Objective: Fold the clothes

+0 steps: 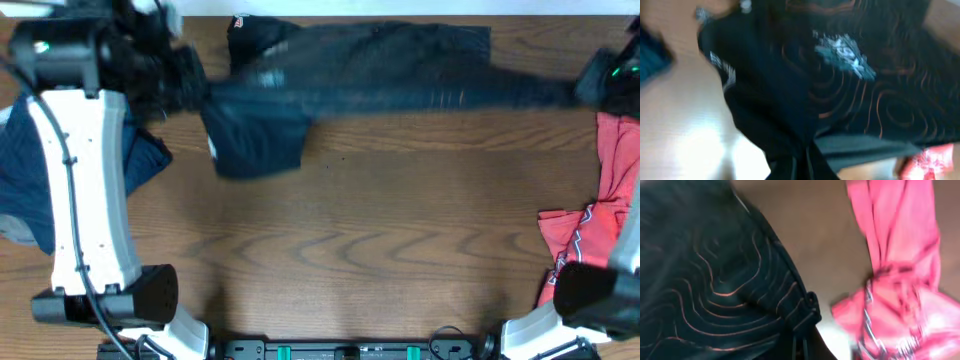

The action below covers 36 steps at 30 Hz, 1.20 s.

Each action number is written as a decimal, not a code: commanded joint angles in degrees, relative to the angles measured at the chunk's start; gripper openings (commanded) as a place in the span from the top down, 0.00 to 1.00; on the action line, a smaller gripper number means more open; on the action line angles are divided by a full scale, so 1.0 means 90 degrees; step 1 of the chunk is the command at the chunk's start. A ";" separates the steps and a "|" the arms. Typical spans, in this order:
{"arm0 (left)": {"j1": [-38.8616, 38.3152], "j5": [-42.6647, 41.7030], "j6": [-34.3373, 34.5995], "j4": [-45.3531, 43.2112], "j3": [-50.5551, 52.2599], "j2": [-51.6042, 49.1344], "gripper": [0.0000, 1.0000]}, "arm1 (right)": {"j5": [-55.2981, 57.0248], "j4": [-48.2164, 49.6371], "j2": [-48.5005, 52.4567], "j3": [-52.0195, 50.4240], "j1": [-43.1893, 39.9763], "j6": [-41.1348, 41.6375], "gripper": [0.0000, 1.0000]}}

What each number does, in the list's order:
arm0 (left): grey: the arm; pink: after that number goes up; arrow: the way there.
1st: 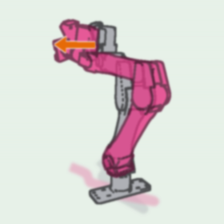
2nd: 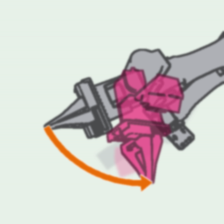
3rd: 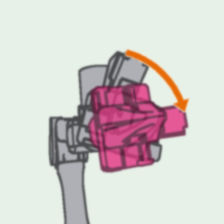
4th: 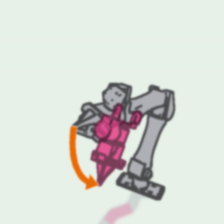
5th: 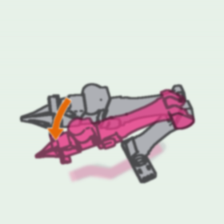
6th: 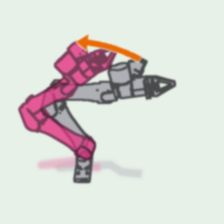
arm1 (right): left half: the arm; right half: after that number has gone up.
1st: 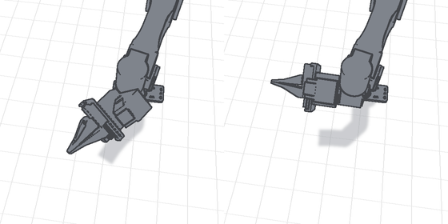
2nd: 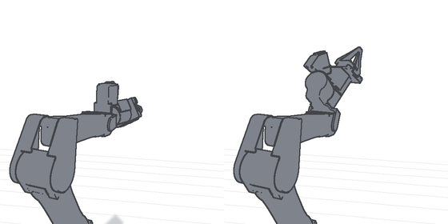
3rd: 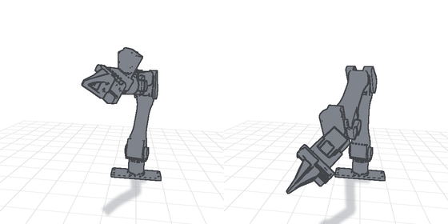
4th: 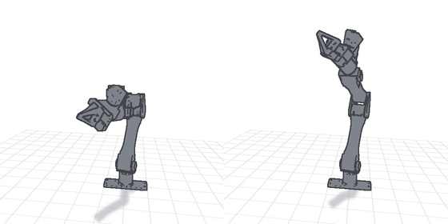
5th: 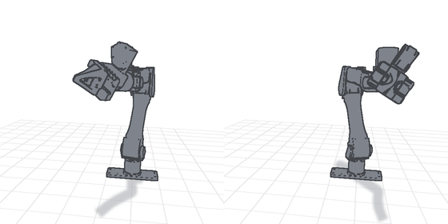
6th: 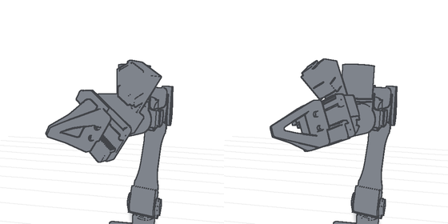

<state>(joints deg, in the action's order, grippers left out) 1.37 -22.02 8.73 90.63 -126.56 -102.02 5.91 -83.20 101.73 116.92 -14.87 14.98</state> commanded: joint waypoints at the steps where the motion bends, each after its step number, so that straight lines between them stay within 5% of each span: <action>1: -0.0053 0.0359 -0.0182 0.0342 0.0617 -0.0022 0.94 | 0.0699 -0.0294 0.0066 -0.0658 -0.0221 -0.0097 0.99; 11: -0.0306 0.0359 -0.0255 0.0318 0.3891 0.0126 0.94 | 0.0901 -0.0423 -0.0044 -0.3186 -0.0301 0.0515 0.99; 20: -0.0304 0.0362 -0.0255 -0.0061 0.6380 0.1455 0.94 | 0.1518 -0.0420 -0.0729 -0.4422 -0.0653 0.0928 0.99; 26: -0.0304 0.0355 -0.0245 -0.0464 0.6645 0.2113 0.94 | 0.1273 -0.0170 -0.1270 -0.4546 -0.0675 0.0685 0.99; 36: -0.0299 0.0333 0.0182 -0.2586 0.6645 0.2057 0.94 | 0.0180 0.1399 -0.0962 -0.4558 -0.0476 0.0177 0.99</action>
<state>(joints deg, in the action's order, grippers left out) -1.41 -20.80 8.25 69.78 -66.87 -83.00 8.71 -72.73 91.53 75.99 -19.64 18.17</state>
